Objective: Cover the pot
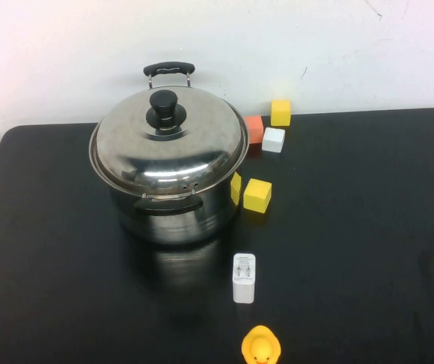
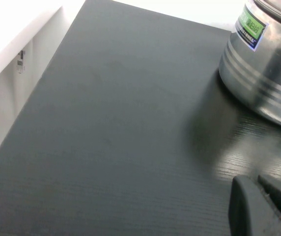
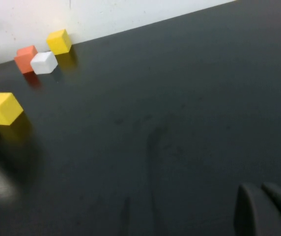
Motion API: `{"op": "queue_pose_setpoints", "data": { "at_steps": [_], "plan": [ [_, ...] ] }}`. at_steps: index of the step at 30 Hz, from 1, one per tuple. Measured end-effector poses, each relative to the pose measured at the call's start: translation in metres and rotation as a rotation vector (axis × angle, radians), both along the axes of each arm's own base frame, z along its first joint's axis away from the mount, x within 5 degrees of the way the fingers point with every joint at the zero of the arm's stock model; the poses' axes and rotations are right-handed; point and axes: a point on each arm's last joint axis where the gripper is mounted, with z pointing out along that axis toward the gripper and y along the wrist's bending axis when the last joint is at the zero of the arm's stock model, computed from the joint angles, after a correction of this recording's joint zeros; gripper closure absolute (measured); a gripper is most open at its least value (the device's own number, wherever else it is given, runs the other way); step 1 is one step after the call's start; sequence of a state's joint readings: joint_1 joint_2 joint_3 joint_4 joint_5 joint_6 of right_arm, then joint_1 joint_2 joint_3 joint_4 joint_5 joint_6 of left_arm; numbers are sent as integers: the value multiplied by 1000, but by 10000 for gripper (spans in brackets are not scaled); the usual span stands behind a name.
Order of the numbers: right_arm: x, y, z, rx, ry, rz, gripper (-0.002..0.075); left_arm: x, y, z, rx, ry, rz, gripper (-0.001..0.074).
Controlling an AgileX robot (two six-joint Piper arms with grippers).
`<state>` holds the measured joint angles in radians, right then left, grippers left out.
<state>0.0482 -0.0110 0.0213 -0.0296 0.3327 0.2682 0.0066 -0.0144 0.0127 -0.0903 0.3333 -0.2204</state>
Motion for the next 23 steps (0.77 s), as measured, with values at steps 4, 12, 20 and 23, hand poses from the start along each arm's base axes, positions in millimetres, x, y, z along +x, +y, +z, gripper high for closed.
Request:
{"op": "queue_pose_setpoints", "data": {
  "at_steps": [4, 12, 20, 23],
  "plan": [
    [0, 0, 0, 0, 0, 0, 727, 0, 0, 0, 0, 0, 0, 737],
    [0, 0, 0, 0, 0, 0, 727, 0, 0, 0, 0, 0, 0, 736],
    [0, -4, 0, -124, -5, -9, 728, 0, 0, 0, 0, 0, 0, 737],
    [0, -5, 0, -150, -5, -12, 728, 0, 0, 0, 0, 0, 0, 737]
  ]
}}
